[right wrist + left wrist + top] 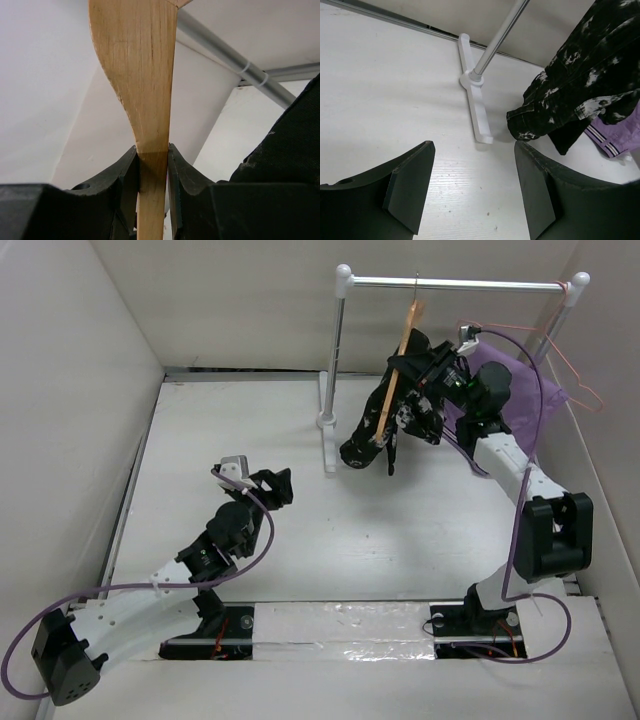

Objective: Place the trousers on the hanger
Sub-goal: Place the hanger at the clothesline.

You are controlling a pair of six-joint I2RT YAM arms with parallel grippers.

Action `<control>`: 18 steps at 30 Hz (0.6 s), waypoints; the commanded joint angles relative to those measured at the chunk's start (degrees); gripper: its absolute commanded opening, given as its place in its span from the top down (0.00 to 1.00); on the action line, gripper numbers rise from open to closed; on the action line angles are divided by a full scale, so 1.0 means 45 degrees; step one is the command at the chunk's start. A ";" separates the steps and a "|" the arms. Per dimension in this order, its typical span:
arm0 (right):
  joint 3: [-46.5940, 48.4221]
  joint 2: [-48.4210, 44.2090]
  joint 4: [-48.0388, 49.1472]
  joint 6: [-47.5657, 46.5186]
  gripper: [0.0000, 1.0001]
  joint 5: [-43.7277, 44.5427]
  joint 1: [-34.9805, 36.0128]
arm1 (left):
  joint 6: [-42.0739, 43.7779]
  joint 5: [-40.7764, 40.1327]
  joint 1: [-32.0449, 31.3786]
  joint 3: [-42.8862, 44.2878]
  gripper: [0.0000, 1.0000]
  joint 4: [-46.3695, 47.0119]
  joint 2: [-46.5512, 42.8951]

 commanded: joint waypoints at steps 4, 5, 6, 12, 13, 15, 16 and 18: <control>0.1540 0.0071 0.1634 -0.0079 1.00 -0.0176 -0.0402 | 0.0124 0.0075 0.0197 -0.0028 0.38 0.0537 -0.0223; 0.1773 0.0228 0.1673 0.0018 1.00 -0.0215 -0.0537 | 0.0104 0.0133 0.0197 -0.0046 0.38 0.0498 -0.0281; 0.1949 0.0365 0.1673 0.0019 1.00 -0.0428 -0.0732 | 0.0104 0.0173 0.0197 -0.0085 0.38 0.0594 -0.0340; 0.2926 0.1068 0.0833 -0.0157 1.00 -0.0508 -0.1494 | 0.0045 0.0329 0.0197 -0.0066 0.38 0.0575 -0.0340; 0.2928 0.1166 0.0872 -0.0079 1.00 -0.0528 -0.1496 | 0.0064 0.0329 0.0197 -0.0182 0.38 0.0692 -0.0340; 0.3006 0.1439 0.0814 -0.0078 1.00 -0.0528 -0.1788 | 0.0123 0.0271 0.0197 -0.0164 0.38 0.0694 -0.0223; 0.2967 0.1518 0.0775 -0.0098 1.00 -0.0528 -0.1789 | 0.0104 0.0271 0.0197 -0.0028 0.38 0.0596 -0.0184; 0.2831 0.1635 0.0891 -0.0098 1.00 -0.0567 -0.1789 | -0.0013 0.0271 0.0197 -0.0007 0.38 0.0517 -0.0203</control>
